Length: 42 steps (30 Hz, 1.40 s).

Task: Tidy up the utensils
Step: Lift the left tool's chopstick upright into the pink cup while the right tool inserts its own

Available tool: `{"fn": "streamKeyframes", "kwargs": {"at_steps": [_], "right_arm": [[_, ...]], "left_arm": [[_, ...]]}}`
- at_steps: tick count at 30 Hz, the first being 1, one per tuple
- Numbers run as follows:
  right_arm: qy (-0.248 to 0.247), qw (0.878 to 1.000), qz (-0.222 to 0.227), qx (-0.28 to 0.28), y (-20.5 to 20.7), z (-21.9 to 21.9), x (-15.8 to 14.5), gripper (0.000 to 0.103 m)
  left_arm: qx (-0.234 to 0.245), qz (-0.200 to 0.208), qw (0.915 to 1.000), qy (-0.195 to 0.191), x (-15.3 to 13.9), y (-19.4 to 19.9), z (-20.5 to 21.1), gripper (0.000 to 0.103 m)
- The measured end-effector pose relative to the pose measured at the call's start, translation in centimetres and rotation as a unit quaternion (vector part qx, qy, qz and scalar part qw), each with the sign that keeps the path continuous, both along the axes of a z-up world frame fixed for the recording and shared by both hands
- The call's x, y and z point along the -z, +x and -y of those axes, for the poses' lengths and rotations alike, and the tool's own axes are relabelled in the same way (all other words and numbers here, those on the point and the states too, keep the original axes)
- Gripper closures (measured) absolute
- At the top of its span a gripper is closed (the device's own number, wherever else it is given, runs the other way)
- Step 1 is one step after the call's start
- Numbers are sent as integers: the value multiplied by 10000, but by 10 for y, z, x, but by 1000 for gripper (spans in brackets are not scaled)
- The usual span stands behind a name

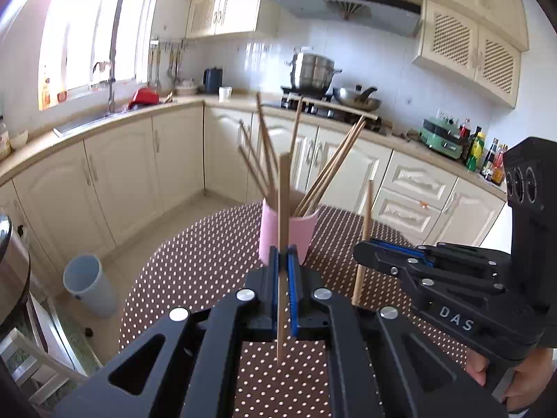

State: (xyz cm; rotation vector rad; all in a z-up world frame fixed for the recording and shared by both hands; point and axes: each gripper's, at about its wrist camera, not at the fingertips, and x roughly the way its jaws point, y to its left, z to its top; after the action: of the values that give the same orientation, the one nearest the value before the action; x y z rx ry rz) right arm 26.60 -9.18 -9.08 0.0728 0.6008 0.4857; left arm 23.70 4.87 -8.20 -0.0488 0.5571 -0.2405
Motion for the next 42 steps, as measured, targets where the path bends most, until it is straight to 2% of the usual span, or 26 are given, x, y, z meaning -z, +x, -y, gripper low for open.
{"fn": "streamKeyframes", "kwargs": {"at_steps": [5,10,20,32,42], "right_arm": [[148,9990,407,113,-13,13,-18,97],[234,9978,597,152,-18,24,-31,97],[314,9950,896,300,-18,38,-51,97],[312,9929,1062,441,15,52,-64,97],[316,9933,1003,476,37,55,-58,97]], "left_arm": [[-16,315,9995,56,-17,-10,14,98],[-17,669,9976,165,-36,-16,29,98],[183,1432,9895,99,-70,-10,48,98],[181,1718,9849,153,-87,34,69,97],[28,1697,9854,166,-85,70,68,97]]}}
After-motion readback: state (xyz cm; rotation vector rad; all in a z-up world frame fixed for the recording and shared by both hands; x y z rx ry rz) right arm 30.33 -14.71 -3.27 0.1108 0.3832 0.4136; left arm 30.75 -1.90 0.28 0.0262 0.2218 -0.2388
